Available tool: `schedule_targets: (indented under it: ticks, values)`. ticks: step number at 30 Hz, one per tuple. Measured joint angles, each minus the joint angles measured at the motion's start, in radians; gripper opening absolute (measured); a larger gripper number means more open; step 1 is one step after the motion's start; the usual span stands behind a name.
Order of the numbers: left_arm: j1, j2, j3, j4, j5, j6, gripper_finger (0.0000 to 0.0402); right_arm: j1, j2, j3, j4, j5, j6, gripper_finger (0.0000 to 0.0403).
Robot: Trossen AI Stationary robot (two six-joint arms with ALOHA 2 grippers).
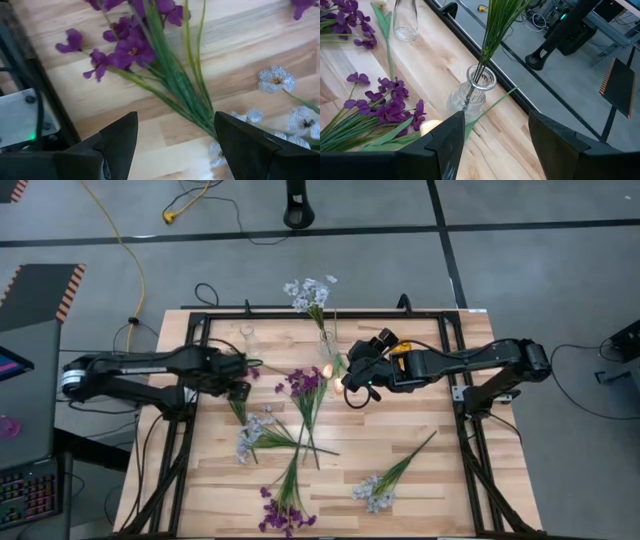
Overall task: Sort flowers into vase by color
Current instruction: Put the top left violet flowers into the left transparent vase
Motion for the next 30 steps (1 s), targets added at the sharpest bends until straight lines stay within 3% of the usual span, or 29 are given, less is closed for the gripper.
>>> schedule_targets:
  ticks: [30]
  values:
    - [-0.026,0.370,0.000,0.188,-0.008,-0.124,0.0251,0.000,0.000,0.000,-0.037,0.000,0.000,0.0246]
